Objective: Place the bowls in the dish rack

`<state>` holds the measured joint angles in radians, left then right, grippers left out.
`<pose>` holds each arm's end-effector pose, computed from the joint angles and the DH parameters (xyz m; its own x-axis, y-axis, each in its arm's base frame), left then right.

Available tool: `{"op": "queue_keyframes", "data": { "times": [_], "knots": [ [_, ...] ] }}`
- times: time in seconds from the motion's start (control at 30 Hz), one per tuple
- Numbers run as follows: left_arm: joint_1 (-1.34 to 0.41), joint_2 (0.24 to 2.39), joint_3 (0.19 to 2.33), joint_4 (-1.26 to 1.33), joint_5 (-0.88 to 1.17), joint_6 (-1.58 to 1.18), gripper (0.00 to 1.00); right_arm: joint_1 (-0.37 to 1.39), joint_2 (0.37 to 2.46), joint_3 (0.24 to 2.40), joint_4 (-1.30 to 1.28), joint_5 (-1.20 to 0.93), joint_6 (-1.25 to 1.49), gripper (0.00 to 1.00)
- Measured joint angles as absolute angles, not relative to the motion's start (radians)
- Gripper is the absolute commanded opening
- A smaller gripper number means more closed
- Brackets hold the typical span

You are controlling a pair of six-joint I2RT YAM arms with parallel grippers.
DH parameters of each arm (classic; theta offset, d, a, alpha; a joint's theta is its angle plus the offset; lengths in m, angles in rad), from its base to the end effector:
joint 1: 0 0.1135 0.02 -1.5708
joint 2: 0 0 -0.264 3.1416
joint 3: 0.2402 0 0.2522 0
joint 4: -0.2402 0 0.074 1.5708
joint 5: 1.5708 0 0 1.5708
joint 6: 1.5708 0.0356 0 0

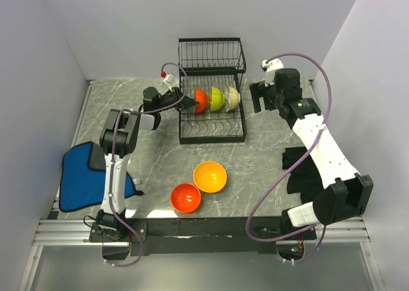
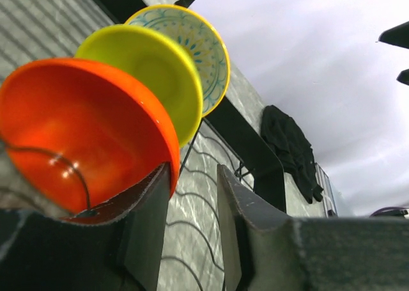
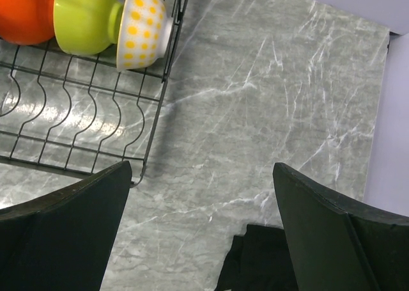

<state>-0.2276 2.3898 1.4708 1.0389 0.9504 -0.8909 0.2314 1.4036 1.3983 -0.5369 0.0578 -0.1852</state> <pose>0.4836 -0.1418 0.1468 -0.6407 -0.3157 -0.6999 0.6679 0.2205 -0.7109 0.3072 0.0703 0.3760 -0.4604 -0.2973 -0.8364 -0.2702 0.9445 -0.1870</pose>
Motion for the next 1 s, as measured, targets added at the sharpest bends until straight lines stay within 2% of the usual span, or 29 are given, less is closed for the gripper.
{"op": "queue_keyframes", "data": {
  "times": [0.17, 0.43, 0.87, 1.0],
  "knots": [
    [-0.22, 2.317, 1.401, 0.97, 0.936, -0.823, 0.47, 0.231, 1.368, 1.363, -0.526, 0.062, -0.191, 1.0],
    [-0.213, 2.201, 1.284, 0.863, 0.918, -0.711, 0.47, 0.231, 1.246, 1.263, -0.509, 0.059, -0.192, 1.0],
    [-0.211, 1.869, 1.099, 0.469, 0.927, -0.35, 0.47, 0.203, 1.007, 1.051, -0.499, 0.025, -0.181, 1.0],
    [-0.212, 1.758, 1.069, 0.233, 0.928, -0.152, 0.48, 0.2, 0.951, 1.01, -0.498, 0.007, -0.177, 1.0]
  ]
}}
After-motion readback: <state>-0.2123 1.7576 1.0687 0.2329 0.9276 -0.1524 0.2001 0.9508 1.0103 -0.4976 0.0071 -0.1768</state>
